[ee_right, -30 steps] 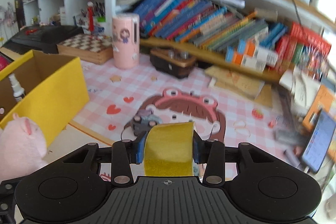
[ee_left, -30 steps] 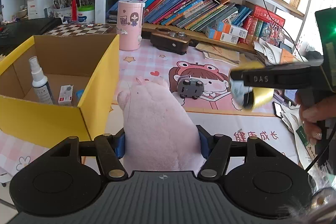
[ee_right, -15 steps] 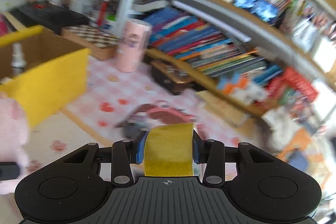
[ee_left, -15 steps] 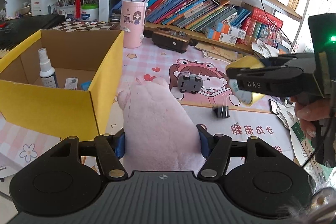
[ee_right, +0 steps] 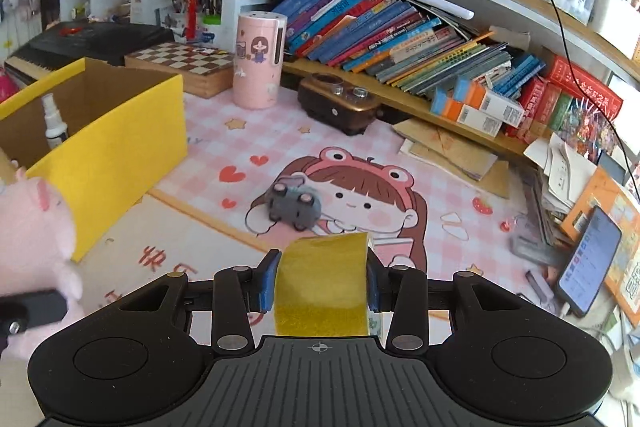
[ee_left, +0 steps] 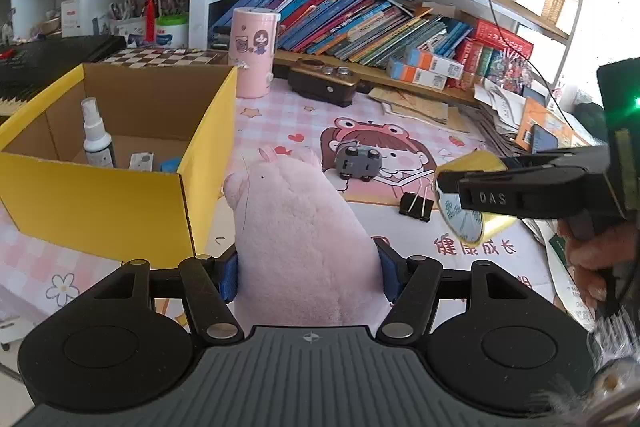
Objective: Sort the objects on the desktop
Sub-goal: 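Lift and carry the pink pig and yellow tape toward the yellow box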
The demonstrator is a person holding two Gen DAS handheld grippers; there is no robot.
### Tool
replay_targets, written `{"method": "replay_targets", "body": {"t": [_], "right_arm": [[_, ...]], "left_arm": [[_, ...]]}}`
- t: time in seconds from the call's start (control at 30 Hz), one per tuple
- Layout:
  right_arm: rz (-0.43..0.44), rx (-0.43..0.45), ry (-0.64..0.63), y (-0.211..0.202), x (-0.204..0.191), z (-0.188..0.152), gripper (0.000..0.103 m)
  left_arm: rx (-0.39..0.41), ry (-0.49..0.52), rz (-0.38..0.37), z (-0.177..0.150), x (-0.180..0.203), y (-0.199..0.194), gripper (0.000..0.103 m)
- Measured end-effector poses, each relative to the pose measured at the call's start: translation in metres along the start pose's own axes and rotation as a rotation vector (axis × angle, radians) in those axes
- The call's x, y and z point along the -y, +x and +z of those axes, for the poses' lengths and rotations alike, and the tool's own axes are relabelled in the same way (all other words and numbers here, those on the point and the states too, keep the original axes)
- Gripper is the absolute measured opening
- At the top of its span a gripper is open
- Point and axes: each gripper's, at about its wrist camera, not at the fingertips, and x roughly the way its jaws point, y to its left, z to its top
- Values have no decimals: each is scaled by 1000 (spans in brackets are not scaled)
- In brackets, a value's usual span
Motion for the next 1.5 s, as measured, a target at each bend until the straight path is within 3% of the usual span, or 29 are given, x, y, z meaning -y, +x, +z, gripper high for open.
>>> {"method": "replay_targets", "body": {"t": [0.1,0.2,0.33,0.43,0.53,0.67,0.9,1.23,1.5], "right_arm": [[13,13,39,-16,-1,-3,41],[-25,86,26,-36,-5,-2,41],[-178,154,-114,-41,-21,2,41],[-278,150,-252,-24,-36,-3,41],[-294,136,-324,-19,-48,-12,41],[-258,115,-283,-29,-57,-17,41],[-45,-66,189,-49,-37,-20,41],[2,-58,237,-93,-83,-36,41],[74,-107,292,-107,-128,-56,41]], "left_arm": [[11,9,-14,1,-2,-6,61],[25,9,-29,4,-9,-14,61],[19,19,-51,3,-16,-18,61],[13,35,-69,-1,-18,-24,61],[16,44,-75,-5,-22,-32,61],[25,36,-74,-4,-34,-39,61],[32,44,-110,-5,-45,-50,61],[28,53,-151,-17,-68,-73,61],[4,55,-160,-37,-92,-95,61]]}}
